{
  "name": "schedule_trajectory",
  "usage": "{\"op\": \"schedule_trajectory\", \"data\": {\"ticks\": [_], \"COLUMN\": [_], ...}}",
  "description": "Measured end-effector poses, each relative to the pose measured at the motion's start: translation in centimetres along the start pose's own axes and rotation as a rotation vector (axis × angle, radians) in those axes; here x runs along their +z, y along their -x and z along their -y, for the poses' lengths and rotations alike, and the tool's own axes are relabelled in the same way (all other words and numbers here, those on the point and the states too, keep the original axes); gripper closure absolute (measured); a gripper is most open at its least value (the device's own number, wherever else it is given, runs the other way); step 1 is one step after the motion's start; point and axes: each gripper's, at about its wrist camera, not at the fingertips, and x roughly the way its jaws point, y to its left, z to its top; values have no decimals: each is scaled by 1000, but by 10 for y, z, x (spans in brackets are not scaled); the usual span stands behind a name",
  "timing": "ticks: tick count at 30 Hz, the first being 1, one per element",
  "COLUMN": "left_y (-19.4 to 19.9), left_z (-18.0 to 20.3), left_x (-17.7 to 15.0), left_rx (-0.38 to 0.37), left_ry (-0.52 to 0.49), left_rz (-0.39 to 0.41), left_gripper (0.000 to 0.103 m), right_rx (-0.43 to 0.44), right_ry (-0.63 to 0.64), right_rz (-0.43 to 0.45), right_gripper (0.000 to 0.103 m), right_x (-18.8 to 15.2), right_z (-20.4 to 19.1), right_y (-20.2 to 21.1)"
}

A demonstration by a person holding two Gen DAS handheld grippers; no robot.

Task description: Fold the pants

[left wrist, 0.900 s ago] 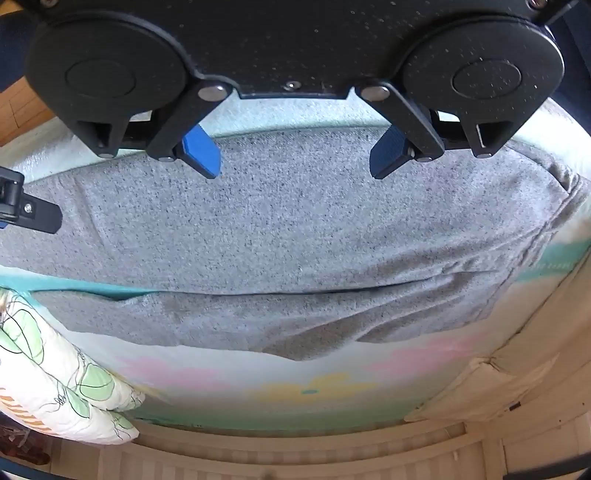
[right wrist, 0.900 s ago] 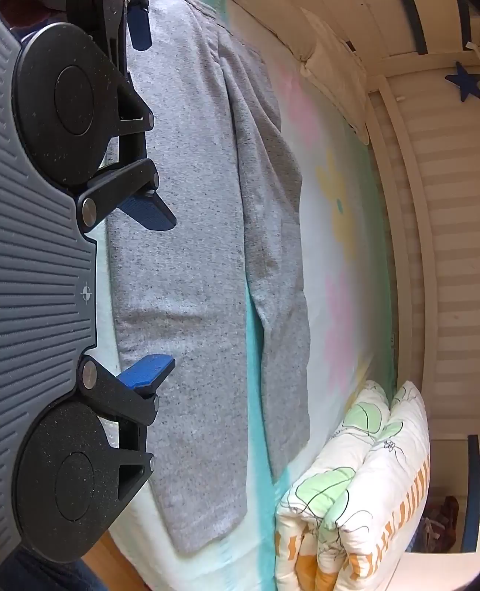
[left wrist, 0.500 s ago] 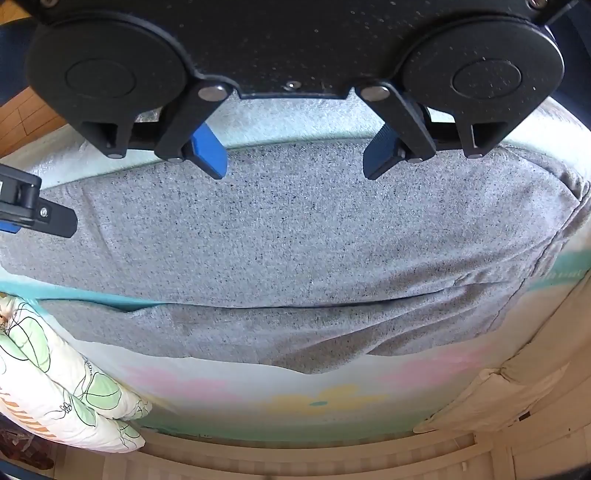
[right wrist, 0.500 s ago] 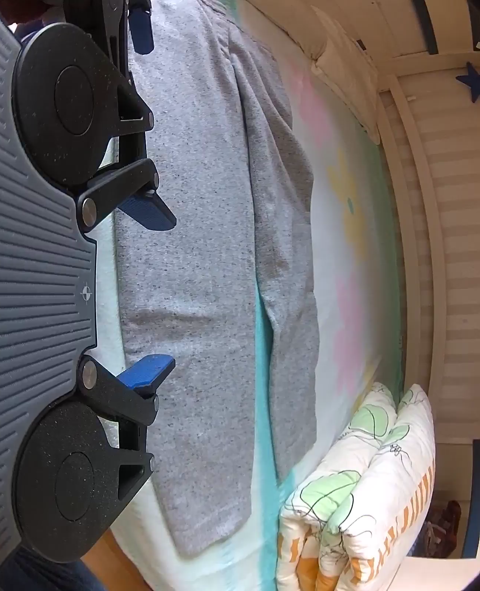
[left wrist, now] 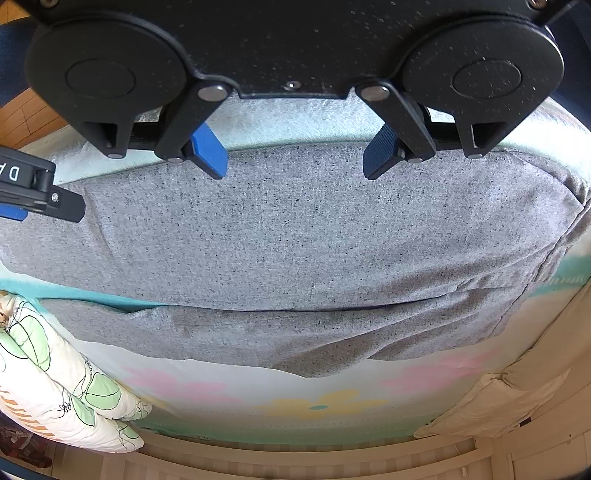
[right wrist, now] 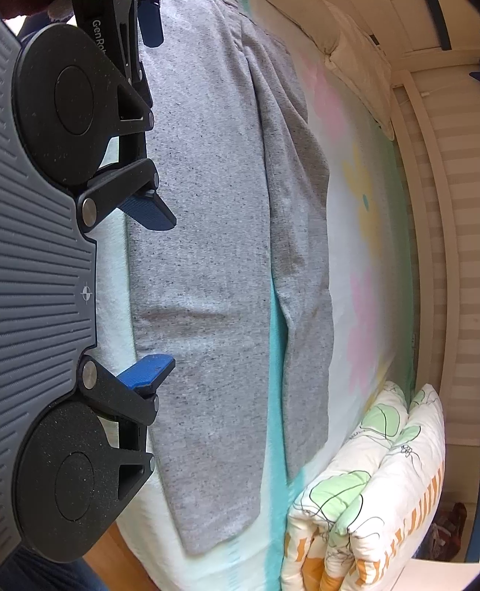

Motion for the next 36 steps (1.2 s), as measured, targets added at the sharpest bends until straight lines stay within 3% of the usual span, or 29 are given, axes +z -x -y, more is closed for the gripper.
{"op": "schedule_trajectory", "data": {"ticks": [36], "left_y": [0], "left_z": [2], "left_x": [0], "left_rx": [-3], "left_ry": [2], "left_rz": [-3], "left_gripper": [22], "right_rx": [-3], "right_ry": [9], "right_rz": [-9], "right_gripper": [30], "right_x": [1], "right_z": [-1], "right_y": [0]}}
